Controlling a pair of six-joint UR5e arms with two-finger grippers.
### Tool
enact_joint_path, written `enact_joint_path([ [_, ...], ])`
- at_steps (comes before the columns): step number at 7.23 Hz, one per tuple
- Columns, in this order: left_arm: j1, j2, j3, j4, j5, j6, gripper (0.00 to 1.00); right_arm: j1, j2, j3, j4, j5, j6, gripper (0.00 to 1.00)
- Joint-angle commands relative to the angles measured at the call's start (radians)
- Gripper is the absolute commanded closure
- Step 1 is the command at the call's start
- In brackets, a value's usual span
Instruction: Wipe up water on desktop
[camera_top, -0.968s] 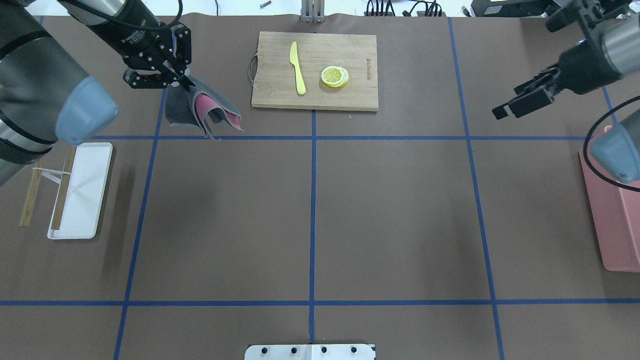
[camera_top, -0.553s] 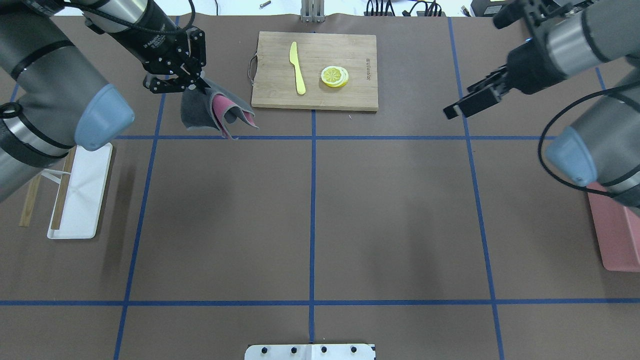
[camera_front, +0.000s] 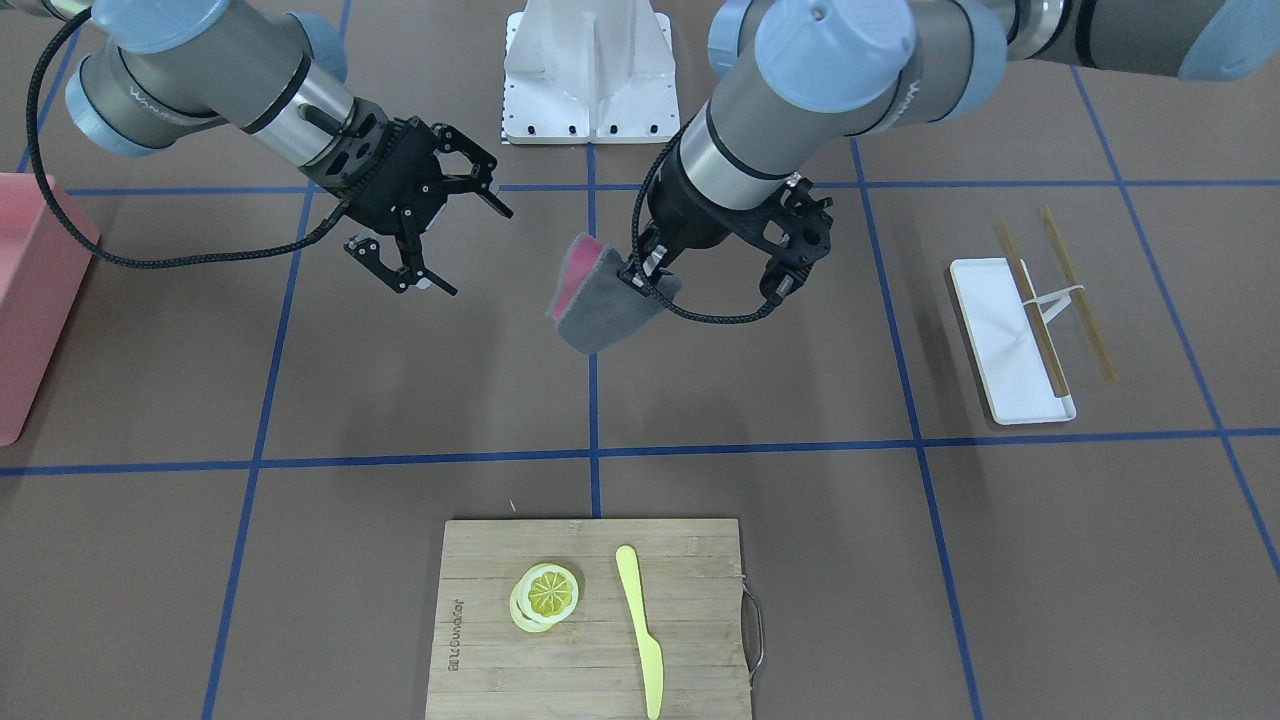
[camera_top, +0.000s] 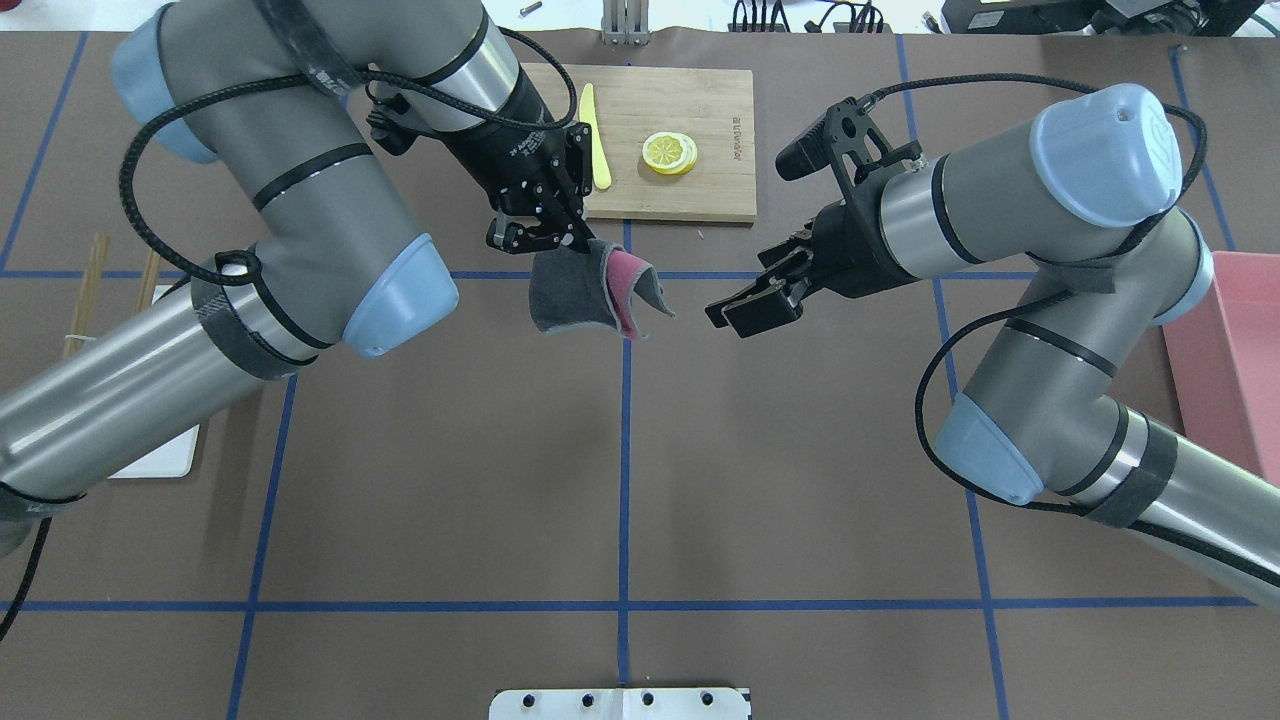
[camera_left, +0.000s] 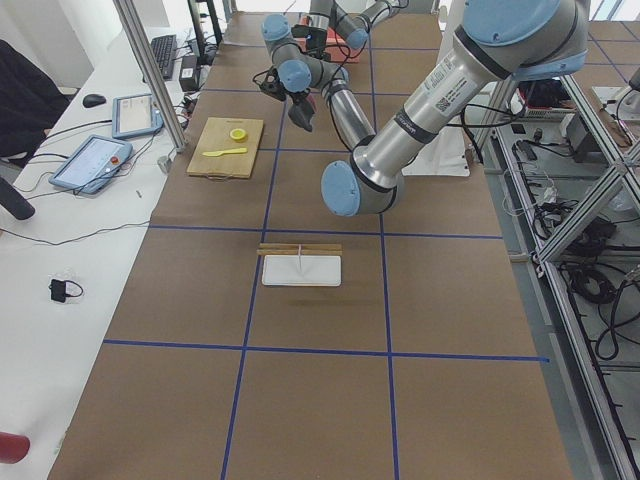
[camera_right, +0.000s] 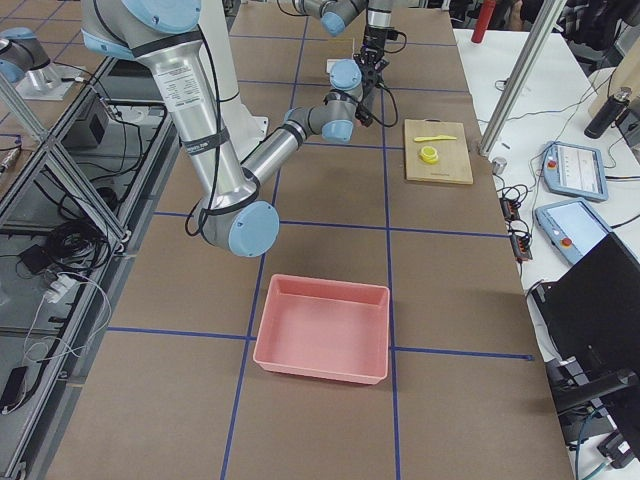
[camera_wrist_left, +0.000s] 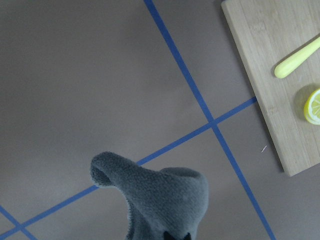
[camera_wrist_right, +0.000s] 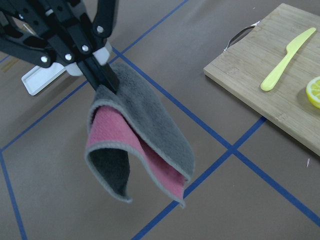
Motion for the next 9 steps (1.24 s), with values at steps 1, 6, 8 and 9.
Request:
enact_joint_path([
  [1, 0.028, -0.099, 0.152, -0.121, 0.0, -0.108, 1.0, -0.014, -0.001, 0.008, 0.002, -0.002, 0.007, 0.01],
  [6, 0.045, -0.133, 0.193, -0.171, -0.009, -0.136, 1.0, -0.015, -0.004, 0.008, 0.002, -0.003, 0.023, 0.42],
  [8, 0.045, -0.125, 0.19, -0.17, -0.012, -0.129, 1.0, -0.015, -0.01, 0.018, 0.002, -0.002, 0.024, 0.47],
  [9, 0.045, -0.111, 0.191, -0.166, -0.052, -0.122, 1.0, -0.014, -0.013, 0.025, 0.002, -0.002, 0.024, 0.47],
])
